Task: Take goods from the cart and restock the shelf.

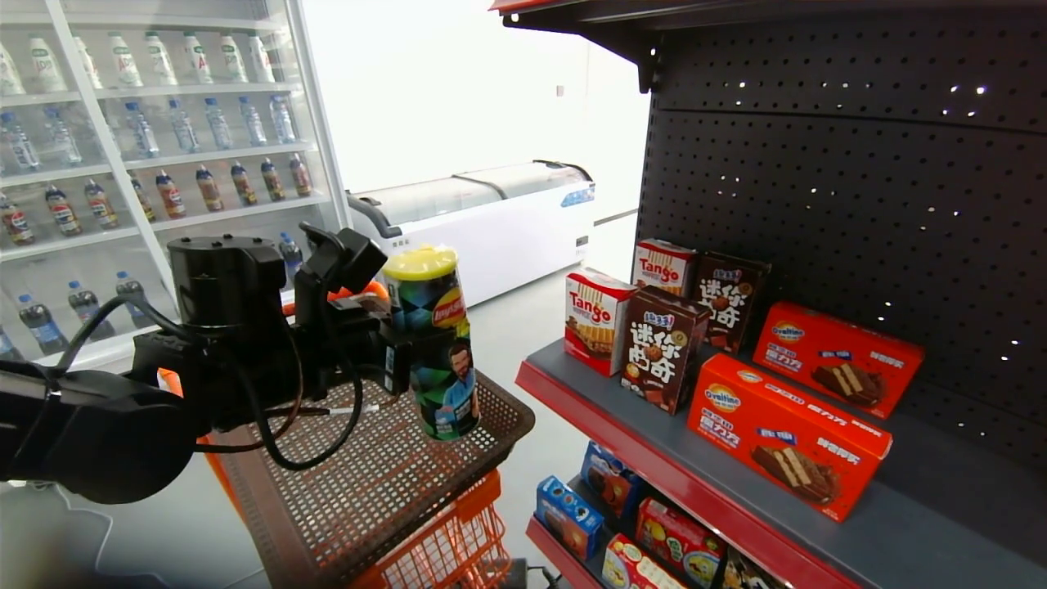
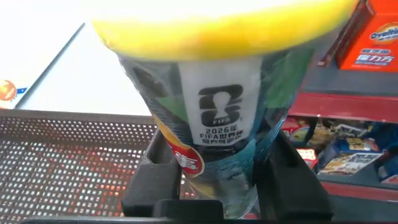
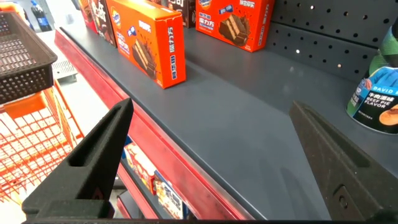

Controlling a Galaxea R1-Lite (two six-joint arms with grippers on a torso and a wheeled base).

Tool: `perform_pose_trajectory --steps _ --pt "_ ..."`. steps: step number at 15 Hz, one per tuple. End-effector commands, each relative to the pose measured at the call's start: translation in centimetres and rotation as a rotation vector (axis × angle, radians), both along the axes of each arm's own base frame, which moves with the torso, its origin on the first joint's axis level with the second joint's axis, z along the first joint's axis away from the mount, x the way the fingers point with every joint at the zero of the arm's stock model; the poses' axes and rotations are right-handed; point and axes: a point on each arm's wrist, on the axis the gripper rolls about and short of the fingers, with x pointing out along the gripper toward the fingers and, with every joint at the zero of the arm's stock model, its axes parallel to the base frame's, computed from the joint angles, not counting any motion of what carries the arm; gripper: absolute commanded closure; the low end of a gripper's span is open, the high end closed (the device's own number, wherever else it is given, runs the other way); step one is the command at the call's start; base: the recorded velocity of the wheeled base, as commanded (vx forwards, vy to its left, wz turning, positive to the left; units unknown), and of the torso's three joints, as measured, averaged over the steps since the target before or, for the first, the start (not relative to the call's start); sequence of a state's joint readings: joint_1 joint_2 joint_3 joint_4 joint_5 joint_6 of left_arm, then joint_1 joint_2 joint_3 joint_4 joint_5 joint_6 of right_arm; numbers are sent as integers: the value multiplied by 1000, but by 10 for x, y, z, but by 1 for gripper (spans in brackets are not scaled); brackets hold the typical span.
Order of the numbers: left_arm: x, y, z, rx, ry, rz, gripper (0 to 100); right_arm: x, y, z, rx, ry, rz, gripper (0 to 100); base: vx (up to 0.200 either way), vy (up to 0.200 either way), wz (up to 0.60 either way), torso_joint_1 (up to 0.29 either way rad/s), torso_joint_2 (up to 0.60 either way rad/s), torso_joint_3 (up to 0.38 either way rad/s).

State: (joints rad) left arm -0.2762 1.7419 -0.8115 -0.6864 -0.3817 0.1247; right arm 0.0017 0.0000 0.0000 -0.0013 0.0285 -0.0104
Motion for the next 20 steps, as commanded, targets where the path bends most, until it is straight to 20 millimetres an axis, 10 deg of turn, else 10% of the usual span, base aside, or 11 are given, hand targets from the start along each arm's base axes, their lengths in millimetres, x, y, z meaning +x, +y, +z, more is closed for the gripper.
perform_pose_trajectory --steps 1,20 --pt "-11 -2 16 -9 -34 -11 100 0 0 0 0 0 0 0 0 0 0 0 0 0" --pt "-83 -4 33 13 41 -114 100 0 0 0 -2 0 0 0 0 0 0 0 0 0"
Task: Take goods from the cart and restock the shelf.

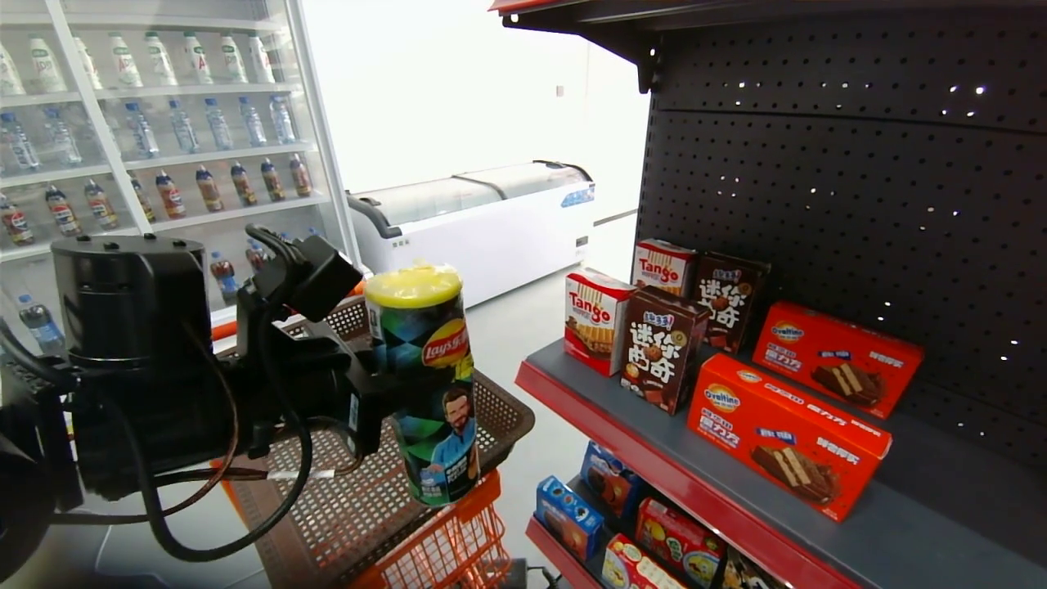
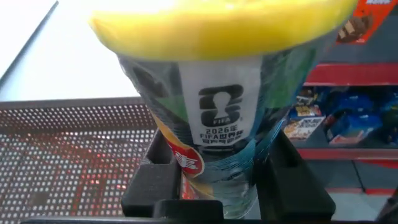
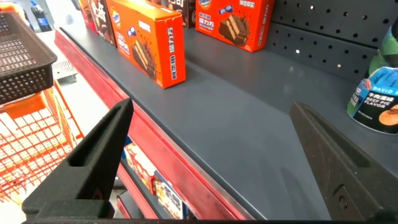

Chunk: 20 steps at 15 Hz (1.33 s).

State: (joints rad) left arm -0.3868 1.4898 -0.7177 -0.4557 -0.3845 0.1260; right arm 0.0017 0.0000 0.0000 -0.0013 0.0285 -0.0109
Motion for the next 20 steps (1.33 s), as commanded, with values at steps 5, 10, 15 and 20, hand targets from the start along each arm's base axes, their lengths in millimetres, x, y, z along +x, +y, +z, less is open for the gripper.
perform_pose_trajectory --steps 5,10,15,20 --pt "-23 -1 28 2 6 -53 100 0 0 0 -1 0 0 0 0 0 0 0 0 0" --pt "-24 -3 28 25 -32 -102 100 0 0 0 -1 0 0 0 0 0 0 0 0 0" --pt "-27 -2 25 28 -25 -105 100 0 0 0 -1 0 0 0 0 0 0 0 0 0" --pt "-28 -4 27 26 -31 -117 100 0 0 0 0 0 0 0 0 0 -480 -1 0 5"
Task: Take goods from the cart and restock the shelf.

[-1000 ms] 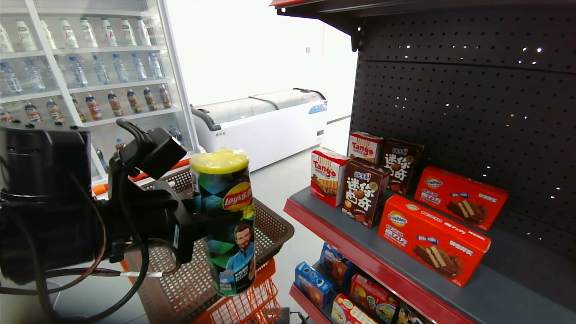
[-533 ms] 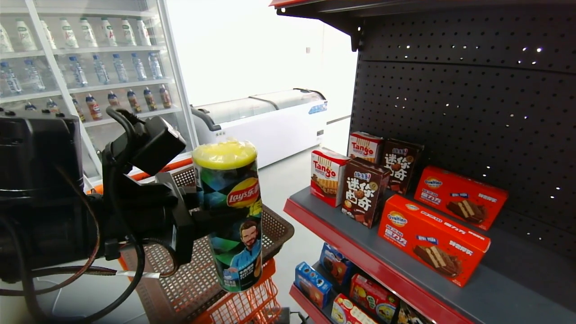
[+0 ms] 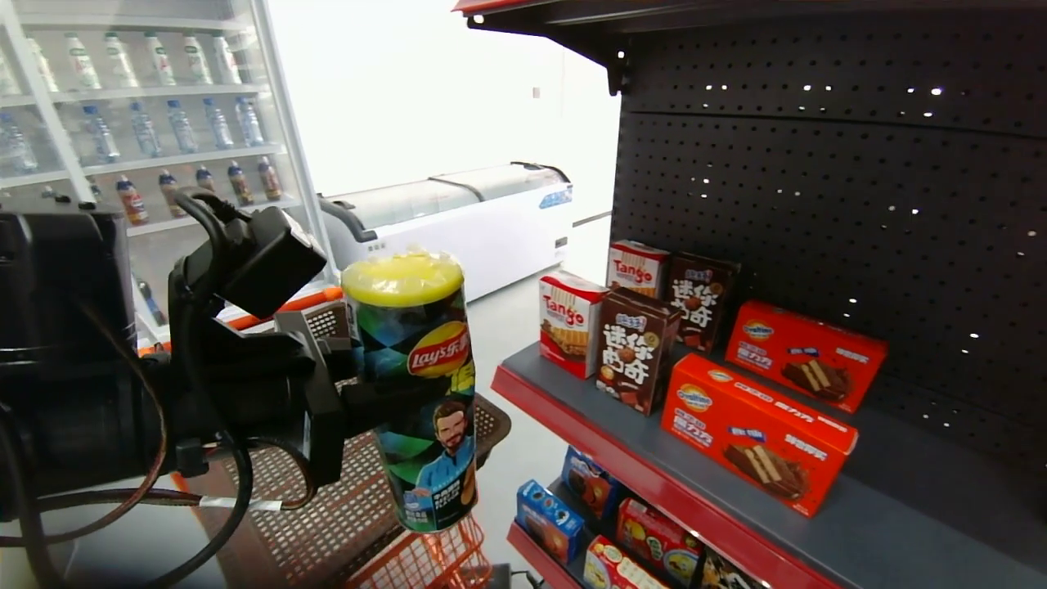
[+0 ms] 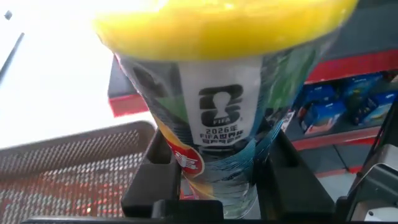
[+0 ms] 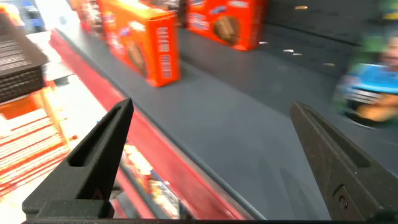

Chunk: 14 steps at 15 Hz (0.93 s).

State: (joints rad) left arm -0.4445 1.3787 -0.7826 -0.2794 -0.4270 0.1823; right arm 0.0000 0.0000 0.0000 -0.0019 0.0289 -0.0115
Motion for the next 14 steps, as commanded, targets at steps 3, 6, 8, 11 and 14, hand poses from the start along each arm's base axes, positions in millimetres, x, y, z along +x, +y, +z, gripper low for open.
perform_pose_trajectory --steps 3,6,8,11,14 --pt "-1 -2 2 -3 -6 -11 100 0 0 0 -1 0 2 0 0 0 -600 10 4 1" --pt "-12 -8 7 -13 -25 -55 100 0 0 0 -1 0 2 0 0 0 -600 4 1 7" --pt "-17 -10 9 -17 -31 -73 100 0 0 0 -1 0 2 0 0 0 -600 2 0 2" --pt "-17 -10 10 -17 -33 -73 100 0 0 0 -1 0 2 0 0 0 -600 4 1 4" --pt "-17 -10 10 -17 -33 -72 100 0 0 0 -1 0 2 0 0 0 -600 -2 4 1"
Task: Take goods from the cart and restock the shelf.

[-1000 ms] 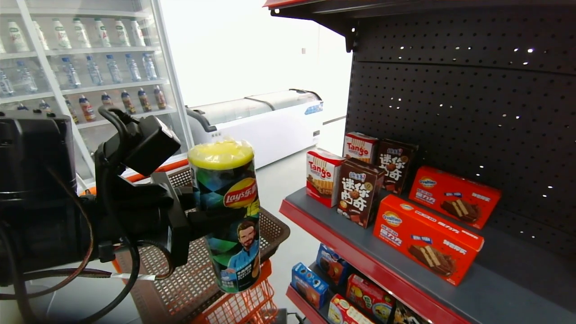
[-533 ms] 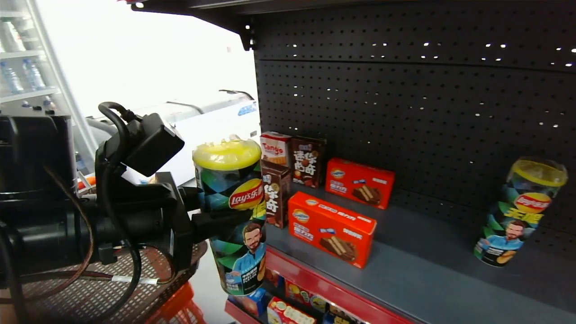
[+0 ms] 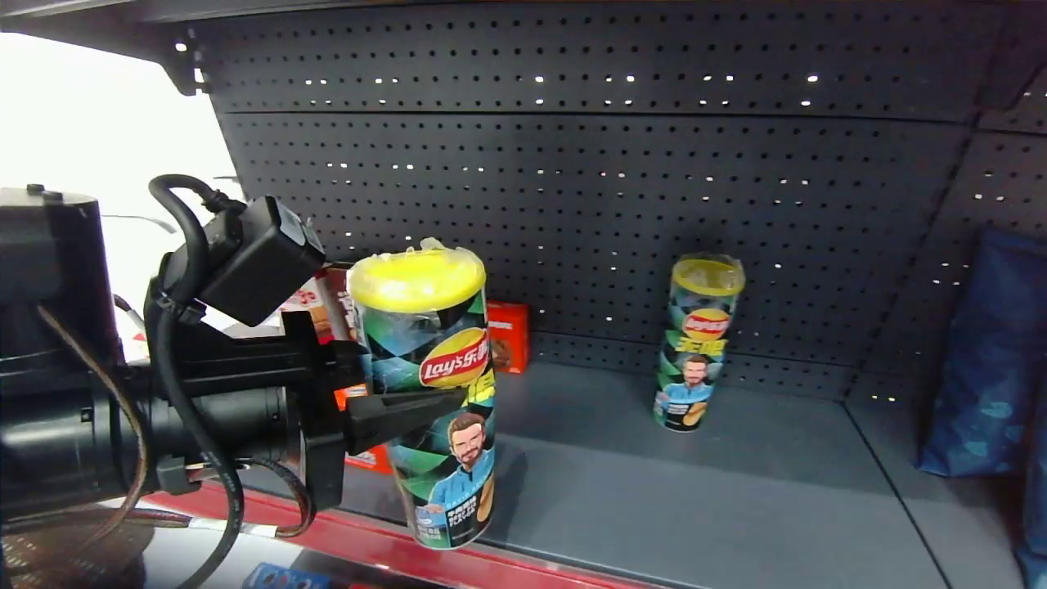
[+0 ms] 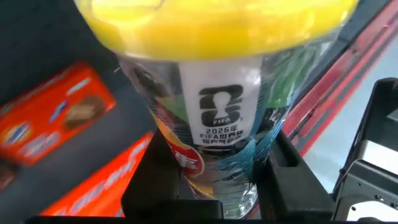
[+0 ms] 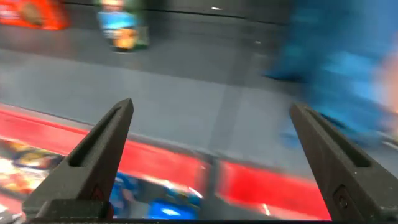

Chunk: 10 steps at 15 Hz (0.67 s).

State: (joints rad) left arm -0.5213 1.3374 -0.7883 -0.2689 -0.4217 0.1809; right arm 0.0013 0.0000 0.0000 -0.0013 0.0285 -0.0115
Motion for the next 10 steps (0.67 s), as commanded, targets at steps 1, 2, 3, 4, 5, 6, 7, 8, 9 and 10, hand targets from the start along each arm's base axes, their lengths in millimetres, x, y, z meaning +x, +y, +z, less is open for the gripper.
perform_pose_trajectory --steps 1,2,3,4,5,6,7,8,9,10 --pt "0 0 0 0 -1 0 100 0 0 0 -1 0 1 0 0 0 -600 7 17 2" --pt "0 0 0 0 0 0 100 0 0 0 -1 0 1 0 0 0 -600 2 -7 2" --pt "0 0 -1 1 2 1 100 0 0 0 -1 0 1 0 0 0 -600 2 2 2" --pt "0 0 -1 1 2 1 100 0 0 0 1 0 1 0 0 0 0 0 0 0" --pt "0 0 -1 2 3 1 100 0 0 0 1 0 1 0 0 0 0 0 0 0" --pt "0 1 -1 1 2 4 100 0 0 0 1 0 1 0 0 0 0 0 0 0" --pt "1 1 -1 2 3 6 100 0 0 0 1 0 1 0 0 0 0 0 0 0" --pt "0 2 -1 1 1 9 100 0 0 0 -1 0 1 0 0 0 0 0 0 0" --pt "-1 2 0 0 -1 9 100 0 0 0 -1 0 1 0 0 0 0 0 0 0" --pt "-1 3 0 0 -1 9 100 0 0 0 -1 0 1 0 0 0 0 0 0 0"
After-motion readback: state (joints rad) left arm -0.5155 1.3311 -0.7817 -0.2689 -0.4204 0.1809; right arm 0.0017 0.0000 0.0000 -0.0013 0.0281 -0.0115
